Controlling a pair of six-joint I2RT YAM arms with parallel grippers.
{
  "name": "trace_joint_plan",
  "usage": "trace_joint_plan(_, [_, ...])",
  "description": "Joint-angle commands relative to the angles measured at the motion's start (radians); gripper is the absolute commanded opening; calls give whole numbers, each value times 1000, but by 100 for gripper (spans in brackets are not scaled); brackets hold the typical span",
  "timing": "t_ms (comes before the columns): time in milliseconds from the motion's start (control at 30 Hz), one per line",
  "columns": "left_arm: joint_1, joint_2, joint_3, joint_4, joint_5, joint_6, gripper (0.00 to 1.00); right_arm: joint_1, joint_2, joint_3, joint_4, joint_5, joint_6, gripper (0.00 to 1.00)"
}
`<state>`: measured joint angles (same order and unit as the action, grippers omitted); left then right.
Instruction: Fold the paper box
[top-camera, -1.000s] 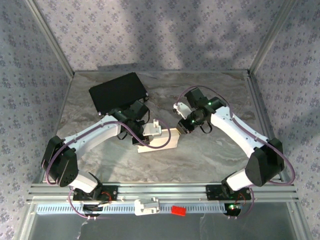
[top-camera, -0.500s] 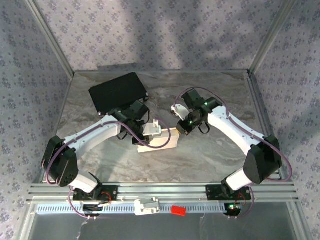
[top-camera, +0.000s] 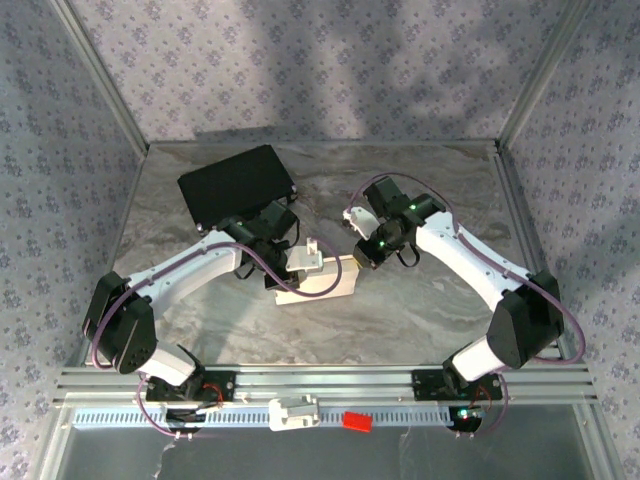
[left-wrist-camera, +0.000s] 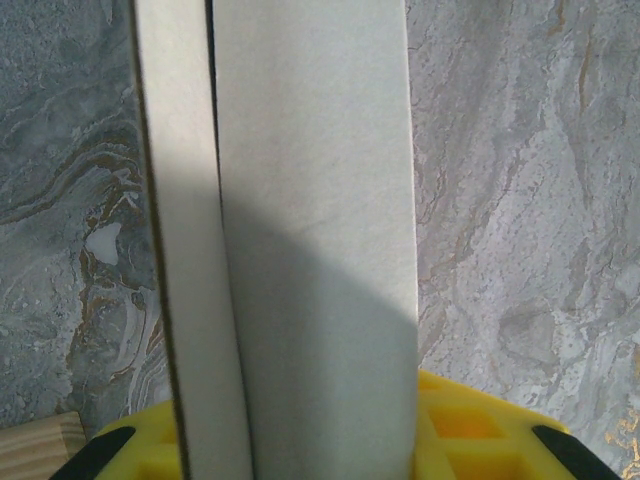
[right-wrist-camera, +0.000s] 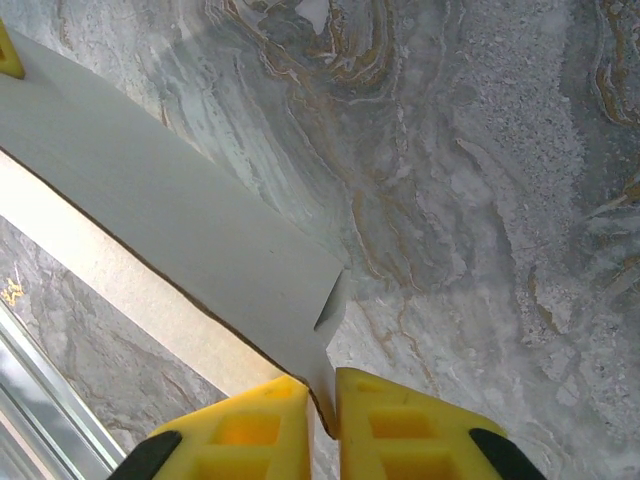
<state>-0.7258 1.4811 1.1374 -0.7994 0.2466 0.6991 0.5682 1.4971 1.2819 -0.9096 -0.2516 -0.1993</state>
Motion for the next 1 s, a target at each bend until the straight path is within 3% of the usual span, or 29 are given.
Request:
trace_joint_plan(0, [5, -1, -3, -9, 16, 22, 29, 2, -10, 23, -22, 7, 8, 11])
trace_joint_plan(267, [5, 2, 3, -1, 1, -1, 29, 12, -14, 44, -25, 18, 51, 0])
trace_joint_plan(633, [5, 16, 1, 50, -15, -76, 20, 20, -12, 10, 50, 3, 390, 0])
trace_joint_plan(967, [18, 19, -4, 64, 27, -102, 20, 31, -1, -23, 122, 50, 455, 0])
